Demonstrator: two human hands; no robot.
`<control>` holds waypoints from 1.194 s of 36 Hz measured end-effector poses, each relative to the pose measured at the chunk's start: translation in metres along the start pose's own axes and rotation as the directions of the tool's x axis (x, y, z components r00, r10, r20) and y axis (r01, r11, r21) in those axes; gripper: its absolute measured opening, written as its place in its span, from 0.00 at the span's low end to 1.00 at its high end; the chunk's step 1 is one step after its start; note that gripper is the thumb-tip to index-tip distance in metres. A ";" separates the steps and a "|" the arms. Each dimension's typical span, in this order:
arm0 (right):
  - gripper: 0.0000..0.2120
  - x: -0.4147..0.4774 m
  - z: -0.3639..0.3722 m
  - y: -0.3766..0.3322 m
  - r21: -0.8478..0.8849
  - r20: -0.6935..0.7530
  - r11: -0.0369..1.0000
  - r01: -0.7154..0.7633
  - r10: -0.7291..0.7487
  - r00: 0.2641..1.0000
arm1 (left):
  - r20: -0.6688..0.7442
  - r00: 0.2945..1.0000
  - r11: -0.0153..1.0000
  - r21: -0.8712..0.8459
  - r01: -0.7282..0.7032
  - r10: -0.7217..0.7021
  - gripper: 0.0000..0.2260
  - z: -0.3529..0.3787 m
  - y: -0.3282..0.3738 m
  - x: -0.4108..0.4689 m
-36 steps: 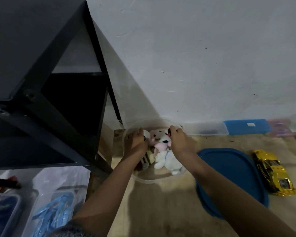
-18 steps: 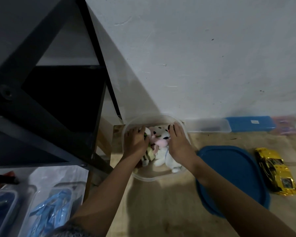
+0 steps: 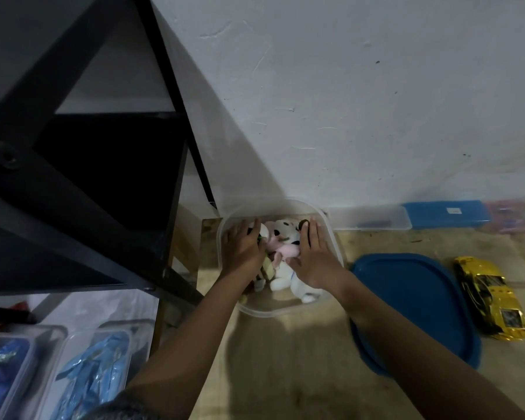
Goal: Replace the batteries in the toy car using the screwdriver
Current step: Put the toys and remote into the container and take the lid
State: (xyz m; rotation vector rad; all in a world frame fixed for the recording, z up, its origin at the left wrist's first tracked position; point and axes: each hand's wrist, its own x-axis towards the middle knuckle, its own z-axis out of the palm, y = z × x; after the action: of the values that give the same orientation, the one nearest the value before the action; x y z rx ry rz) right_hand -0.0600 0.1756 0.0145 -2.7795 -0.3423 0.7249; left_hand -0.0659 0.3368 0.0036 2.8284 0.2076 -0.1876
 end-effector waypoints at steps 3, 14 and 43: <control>0.43 -0.009 -0.001 -0.003 -0.069 0.044 0.997 -0.036 0.039 0.998 | -0.014 1.000 1.000 0.022 0.005 -0.005 0.23 -0.001 0.003 -0.005; 0.42 -0.010 0.014 -0.003 -0.085 0.064 0.995 -0.048 0.054 0.997 | 0.051 0.999 1.000 0.002 0.012 -0.012 0.23 0.006 0.000 -0.009; 0.24 -0.201 0.052 0.209 0.577 -0.425 0.808 -0.118 0.420 0.802 | -0.166 0.984 0.791 -0.610 -0.053 -0.062 0.18 0.117 0.188 -0.200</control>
State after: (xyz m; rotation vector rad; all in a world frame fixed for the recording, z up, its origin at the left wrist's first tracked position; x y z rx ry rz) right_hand -0.2229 -0.0698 -0.0014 -2.3611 0.3502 0.0298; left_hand -0.2441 0.0997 -0.0239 2.1845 0.2585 0.1204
